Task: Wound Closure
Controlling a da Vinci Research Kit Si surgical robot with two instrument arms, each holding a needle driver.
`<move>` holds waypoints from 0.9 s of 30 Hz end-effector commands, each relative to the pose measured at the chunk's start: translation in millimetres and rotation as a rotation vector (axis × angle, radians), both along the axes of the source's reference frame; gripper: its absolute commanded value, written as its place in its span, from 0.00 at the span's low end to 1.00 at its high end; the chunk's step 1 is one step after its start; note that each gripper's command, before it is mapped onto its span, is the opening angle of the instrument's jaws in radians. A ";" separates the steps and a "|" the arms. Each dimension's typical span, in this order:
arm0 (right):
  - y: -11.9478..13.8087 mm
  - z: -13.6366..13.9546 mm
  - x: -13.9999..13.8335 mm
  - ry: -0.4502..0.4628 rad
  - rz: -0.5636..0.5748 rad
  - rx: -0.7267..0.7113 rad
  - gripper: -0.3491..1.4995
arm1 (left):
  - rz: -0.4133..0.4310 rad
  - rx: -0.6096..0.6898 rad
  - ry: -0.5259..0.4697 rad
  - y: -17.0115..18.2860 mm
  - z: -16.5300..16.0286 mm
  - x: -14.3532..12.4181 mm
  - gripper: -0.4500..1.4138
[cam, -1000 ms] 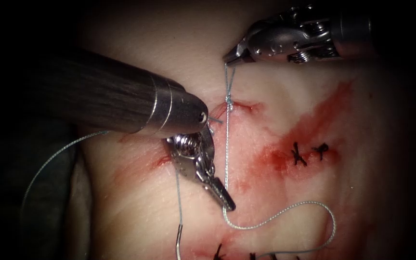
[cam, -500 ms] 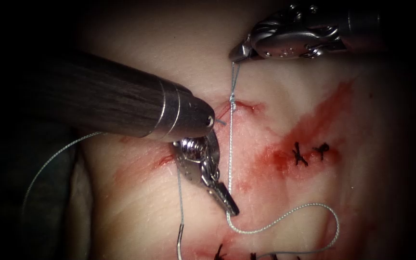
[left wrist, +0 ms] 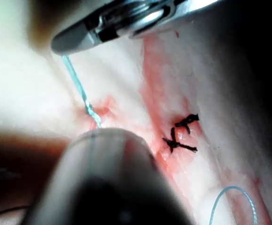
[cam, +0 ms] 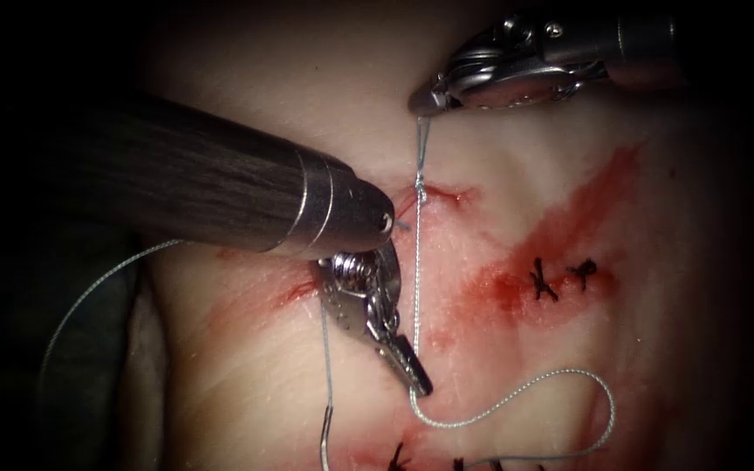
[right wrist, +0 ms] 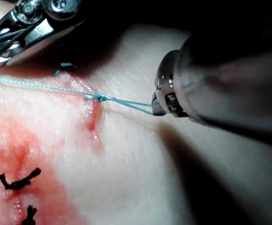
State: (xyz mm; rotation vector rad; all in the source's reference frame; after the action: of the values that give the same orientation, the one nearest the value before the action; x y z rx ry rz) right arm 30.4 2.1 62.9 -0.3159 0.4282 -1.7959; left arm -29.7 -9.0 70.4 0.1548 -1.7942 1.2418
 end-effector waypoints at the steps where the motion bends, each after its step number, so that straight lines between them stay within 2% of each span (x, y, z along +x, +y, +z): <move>1: 0.5 0.1 0.8 0.013 -0.018 -0.024 0.00 | 0.001 0.005 0.000 -0.2 0.5 -0.5 0.00; 5: 0.4 -0.1 0.9 0.036 -0.084 -0.095 0.00 | 0.008 0.007 -0.004 -0.3 0.5 -0.5 0.00; 7: 0.5 -0.7 1.0 0.067 -0.156 -0.192 0.00 | 0.013 0.013 -0.003 -0.4 0.5 -0.5 0.00; 9: 0.5 -0.9 1.0 0.068 -0.190 -0.228 0.00 | 0.015 0.015 -0.006 -0.4 0.5 -0.5 0.00; 14: 0.6 -1.0 0.9 0.048 -0.201 -0.242 0.00 | 0.026 0.028 -0.007 -0.7 0.6 -0.5 0.00; 27: 0.4 -2.0 0.9 0.054 -0.471 -0.342 0.00 | 0.040 0.038 -0.020 -0.8 0.5 -0.5 0.00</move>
State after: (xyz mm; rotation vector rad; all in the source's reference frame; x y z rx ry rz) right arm 30.3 2.0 60.9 -0.5289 0.2412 -2.3387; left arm -29.8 -9.7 70.4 0.2016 -1.8401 1.2426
